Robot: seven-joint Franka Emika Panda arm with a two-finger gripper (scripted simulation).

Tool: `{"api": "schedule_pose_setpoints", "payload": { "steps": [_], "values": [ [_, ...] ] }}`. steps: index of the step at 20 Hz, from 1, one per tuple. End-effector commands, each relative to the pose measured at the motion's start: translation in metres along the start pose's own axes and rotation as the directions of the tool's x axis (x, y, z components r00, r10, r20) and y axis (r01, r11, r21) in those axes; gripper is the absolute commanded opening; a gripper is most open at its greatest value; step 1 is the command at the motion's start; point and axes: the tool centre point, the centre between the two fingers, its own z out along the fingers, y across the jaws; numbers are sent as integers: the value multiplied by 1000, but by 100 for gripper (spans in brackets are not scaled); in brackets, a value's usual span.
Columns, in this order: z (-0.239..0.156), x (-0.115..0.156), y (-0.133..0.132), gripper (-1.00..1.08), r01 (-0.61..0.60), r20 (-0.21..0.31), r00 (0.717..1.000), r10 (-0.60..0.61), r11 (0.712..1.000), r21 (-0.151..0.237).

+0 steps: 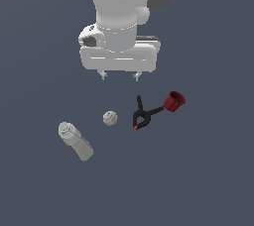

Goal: Pick up a designated object from a clutter of objects.

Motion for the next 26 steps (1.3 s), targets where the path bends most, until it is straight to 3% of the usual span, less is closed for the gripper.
{"api": "schedule_pose_setpoints", "payload": {
  "steps": [1, 15, 26],
  "values": [
    [0, 0, 0, 68, 0, 0, 1000, 0, 1000, 0],
    [2, 1, 8, 68, -27, -4, 1000, 27, 1000, 7],
    [38, -2, -41, 68, 2, 27, 1000, 0, 997, -72]
  ]
}}
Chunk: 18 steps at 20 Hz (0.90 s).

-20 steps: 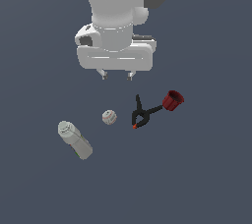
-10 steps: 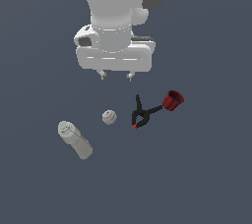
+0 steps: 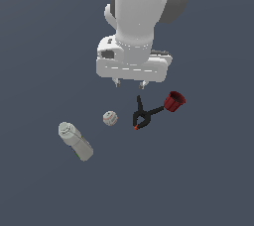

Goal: Pick up a designated object from a clutter of objects.

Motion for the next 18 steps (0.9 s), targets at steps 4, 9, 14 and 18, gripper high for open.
{"api": "schedule_pose_setpoints", "payload": {
  "steps": [4, 9, 14, 18],
  "values": [
    [28, -6, -44, 68, 30, 16, 999, -29, 997, -66],
    [60, -18, -94, 68, 70, 22, 997, -67, 988, -135],
    [91, -37, -144, 68, 114, 17, 993, -113, 974, -195],
    [115, -57, -183, 68, 152, 7, 988, -155, 960, -236]
  ]
}}
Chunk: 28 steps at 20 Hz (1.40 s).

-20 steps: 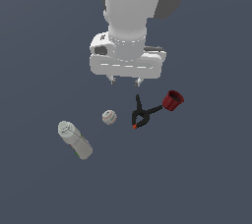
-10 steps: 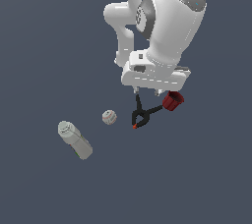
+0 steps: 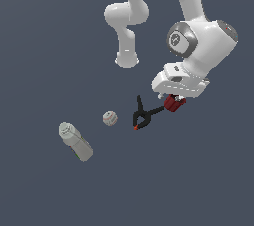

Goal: Pick up a designated object from a clutter of objects.

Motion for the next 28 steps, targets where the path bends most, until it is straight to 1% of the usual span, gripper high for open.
{"api": "schedule_pose_setpoints", "payload": {
  "steps": [1, 5, 8, 11, 14, 20, 28],
  "values": [
    [9, -10, -29, 68, 25, -14, 1000, -25, 999, -25],
    [24, -30, -73, 68, 65, -37, 997, -68, 996, -58],
    [33, -45, -101, 68, 92, -54, 994, -96, 993, -75],
    [41, -58, -124, 68, 115, -68, 990, -121, 990, -87],
    [47, -70, -141, 68, 132, -80, 987, -140, 987, -94],
    [53, -84, -160, 68, 153, -92, 982, -162, 983, -102],
    [60, -85, -161, 68, 155, -93, 982, -165, 983, -102]
  ]
}}
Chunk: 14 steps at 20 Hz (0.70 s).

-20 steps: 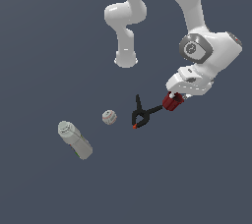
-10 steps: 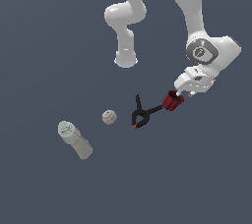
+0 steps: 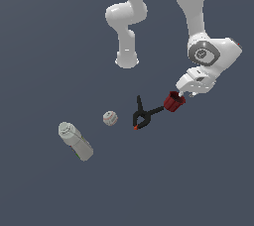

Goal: Pick up a designated object from a clutter of objects.

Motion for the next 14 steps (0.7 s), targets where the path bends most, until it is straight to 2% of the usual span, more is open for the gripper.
{"api": "schedule_pose_setpoints", "payload": {
  "steps": [1, 8, 9, 14],
  "values": [
    [7, 0, 0, 68, 0, 0, 1000, 0, 1000, 0],
    [26, -2, -1, 68, 1, 0, 1000, -1, 1000, 0],
    [26, -2, -1, -100, 1, 0, 1000, -1, 1000, 0],
    [26, -2, -1, -100, 1, 0, 1000, -1, 1000, 0]
  ]
}}
